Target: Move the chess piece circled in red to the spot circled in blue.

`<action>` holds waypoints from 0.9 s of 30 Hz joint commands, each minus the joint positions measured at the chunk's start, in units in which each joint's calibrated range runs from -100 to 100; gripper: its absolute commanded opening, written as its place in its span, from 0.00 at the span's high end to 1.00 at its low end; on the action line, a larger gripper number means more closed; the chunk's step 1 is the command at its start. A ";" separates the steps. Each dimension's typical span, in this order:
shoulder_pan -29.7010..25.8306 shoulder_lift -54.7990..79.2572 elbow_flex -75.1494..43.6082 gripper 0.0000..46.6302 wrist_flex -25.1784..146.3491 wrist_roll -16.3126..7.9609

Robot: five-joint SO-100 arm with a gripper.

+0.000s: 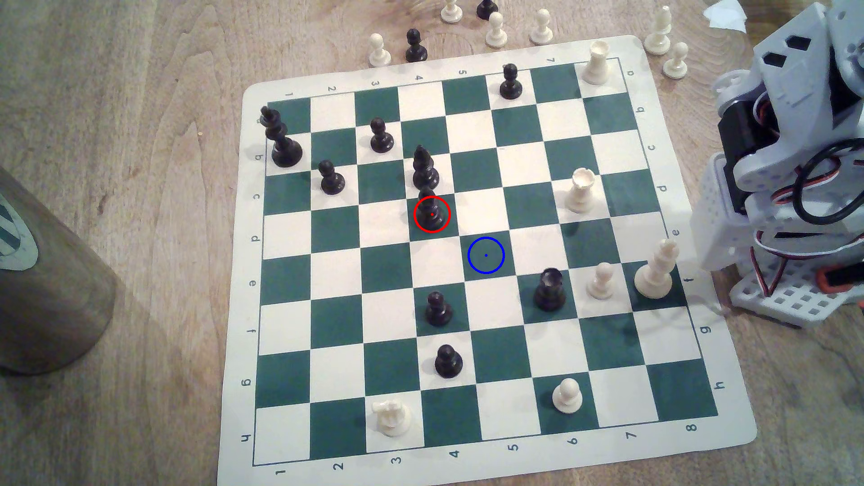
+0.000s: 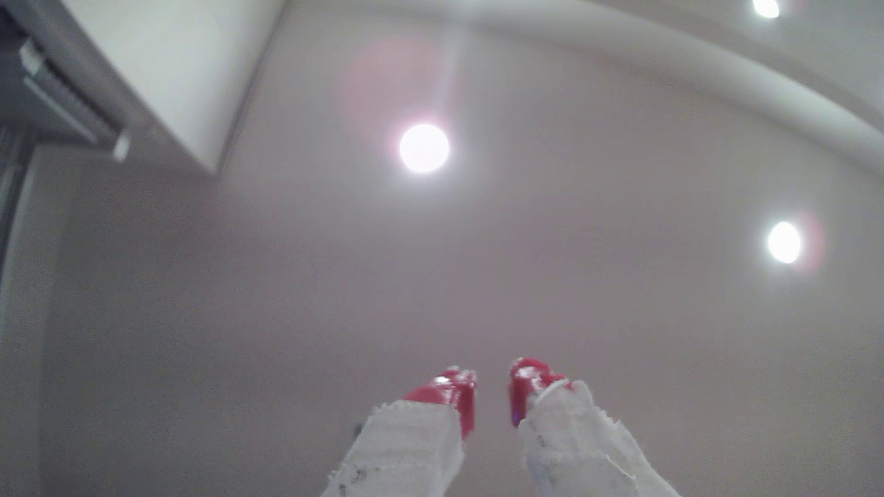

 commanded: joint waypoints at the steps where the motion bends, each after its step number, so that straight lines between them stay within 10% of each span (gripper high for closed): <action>1: 0.25 -0.03 0.81 0.91 0.04 0.49; 27: 4.71 -0.03 -42.34 0.89 107.99 -0.10</action>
